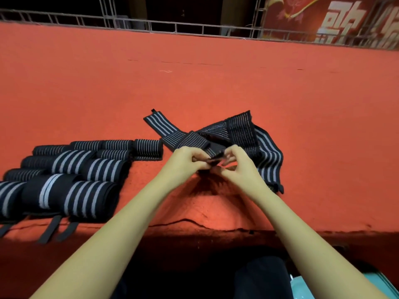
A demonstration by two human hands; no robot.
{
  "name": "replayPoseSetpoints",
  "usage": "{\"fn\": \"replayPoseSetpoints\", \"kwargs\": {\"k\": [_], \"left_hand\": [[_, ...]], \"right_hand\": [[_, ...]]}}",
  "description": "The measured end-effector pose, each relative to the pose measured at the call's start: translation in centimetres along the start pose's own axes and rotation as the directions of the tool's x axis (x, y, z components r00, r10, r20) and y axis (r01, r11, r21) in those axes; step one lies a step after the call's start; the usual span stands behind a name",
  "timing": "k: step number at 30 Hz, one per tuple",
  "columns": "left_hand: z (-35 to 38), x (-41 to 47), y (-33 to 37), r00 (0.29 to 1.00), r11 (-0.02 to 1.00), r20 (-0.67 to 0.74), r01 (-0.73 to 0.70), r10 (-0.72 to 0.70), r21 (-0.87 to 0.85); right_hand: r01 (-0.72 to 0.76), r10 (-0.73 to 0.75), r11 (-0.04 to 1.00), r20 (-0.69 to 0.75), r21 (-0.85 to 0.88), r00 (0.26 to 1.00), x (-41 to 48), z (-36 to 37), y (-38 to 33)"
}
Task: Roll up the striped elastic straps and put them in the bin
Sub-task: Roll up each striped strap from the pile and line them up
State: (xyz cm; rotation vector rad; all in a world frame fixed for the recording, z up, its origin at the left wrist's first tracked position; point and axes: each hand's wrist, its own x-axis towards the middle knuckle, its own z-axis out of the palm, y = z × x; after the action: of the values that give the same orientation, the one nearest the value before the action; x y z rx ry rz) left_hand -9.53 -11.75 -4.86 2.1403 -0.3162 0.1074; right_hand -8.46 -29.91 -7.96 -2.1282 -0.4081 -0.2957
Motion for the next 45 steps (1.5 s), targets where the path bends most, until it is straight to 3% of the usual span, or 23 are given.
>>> {"fn": "replayPoseSetpoints", "kwargs": {"k": [5,7,9,11,14,17,20,22,28,32,34,37,41,45], "left_hand": [[0.4,-0.9,-0.9,0.999,0.993,0.017,0.029,-0.031,0.111],[0.5,-0.9,-1.1,0.985,0.989,-0.172,0.048,-0.023,0.14],[-0.6,-0.8,-1.2,0.919,0.993,-0.39,0.101,-0.066,0.068],[-1.5,-0.6,-1.6,0.934,0.994,-0.35,0.095,-0.067,0.062],[-1.1,-1.2,-2.1,0.992,0.985,-0.126,0.025,-0.003,0.173],[0.5,-2.0,-2.8,0.997,0.984,-0.075,0.002,0.012,0.179],[2.1,-2.6,-2.5,0.996,0.996,-0.064,0.063,-0.067,-0.057],[3.1,-2.7,-1.9,0.996,0.985,-0.064,0.055,-0.066,-0.161],[2.7,-1.3,0.5,0.991,0.983,-0.104,-0.102,0.087,-0.155],[0.9,0.3,1.6,0.934,0.993,-0.341,-0.12,0.105,-0.022],[-0.6,1.4,2.5,0.938,0.988,-0.31,-0.139,0.152,0.066],[-3.1,2.5,5.2,0.957,0.986,-0.239,-0.168,0.166,0.011],[-5.3,3.1,8.0,0.926,0.978,-0.345,-0.193,0.153,-0.084],[-6.7,2.1,10.0,0.925,0.975,-0.353,-0.189,0.137,-0.118]], "right_hand": [[0.213,-0.169,0.935,0.169,-0.285,0.971,-2.1,-1.6,2.4],[0.323,-0.222,0.864,0.284,-0.386,0.933,-2.5,-1.9,3.0],[0.362,-0.207,0.824,0.364,-0.435,0.908,-3.0,-2.3,4.0],[0.332,-0.159,0.835,0.385,-0.438,0.909,-3.4,-3.2,5.0],[0.223,-0.103,0.894,0.306,-0.388,0.946,-2.8,-3.9,5.1],[0.038,-0.014,0.988,0.157,-0.152,0.988,-1.6,-3.1,2.8],[-0.149,0.098,0.982,0.356,0.118,0.929,-1.1,-1.1,0.4],[-0.133,0.067,0.981,0.39,0.144,0.918,-1.1,0.5,-0.2],[-0.001,-0.009,0.977,0.043,0.212,0.999,0.0,2.4,-1.9],[-0.072,0.067,0.958,0.028,0.278,0.997,1.5,0.7,-3.8],[-0.079,0.074,0.945,0.028,0.317,0.997,2.4,-1.0,-5.5],[-0.034,0.044,0.951,-0.025,0.308,0.999,3.7,-3.6,-8.3],[-0.01,0.103,0.882,-0.171,0.471,0.98,4.8,-5.9,-11.5],[0.021,0.085,0.884,-0.206,0.467,0.975,4.4,-7.0,-14.0]]}}
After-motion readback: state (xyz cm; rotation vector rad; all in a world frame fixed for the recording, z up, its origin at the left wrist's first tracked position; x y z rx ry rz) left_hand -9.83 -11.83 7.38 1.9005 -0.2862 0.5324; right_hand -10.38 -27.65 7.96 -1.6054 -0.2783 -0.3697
